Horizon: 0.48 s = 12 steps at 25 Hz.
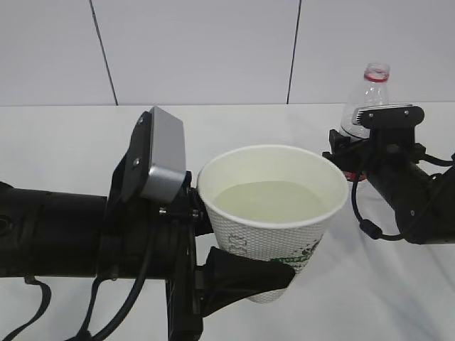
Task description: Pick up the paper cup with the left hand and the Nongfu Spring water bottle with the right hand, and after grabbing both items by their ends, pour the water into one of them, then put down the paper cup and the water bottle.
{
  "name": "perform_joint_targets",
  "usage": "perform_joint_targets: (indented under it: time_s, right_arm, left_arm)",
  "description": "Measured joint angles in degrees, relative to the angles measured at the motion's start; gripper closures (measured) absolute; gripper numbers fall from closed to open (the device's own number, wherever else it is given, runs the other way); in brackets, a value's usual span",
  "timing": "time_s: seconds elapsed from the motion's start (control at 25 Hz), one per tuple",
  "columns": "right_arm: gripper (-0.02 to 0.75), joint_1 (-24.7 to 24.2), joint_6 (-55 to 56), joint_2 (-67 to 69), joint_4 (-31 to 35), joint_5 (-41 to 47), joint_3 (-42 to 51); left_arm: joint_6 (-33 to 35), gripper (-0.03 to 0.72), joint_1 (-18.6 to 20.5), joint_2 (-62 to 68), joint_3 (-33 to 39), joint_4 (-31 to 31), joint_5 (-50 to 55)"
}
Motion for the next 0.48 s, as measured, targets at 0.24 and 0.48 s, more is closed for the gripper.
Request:
perform_joint_targets:
  time_s: [0.24,0.48]
  right_arm:
    - [0.147,0.0,0.8,0.0,0.1,0.0,0.0]
    - [0.139,0.0,1.1,-0.1,-0.1,-0.1,0.0]
  left_arm:
    - [0.0,0.225,0.0,0.0,0.0,-0.1,-0.4]
    - [0.0,0.226,0.0,0.0,0.0,-0.1,-0.4]
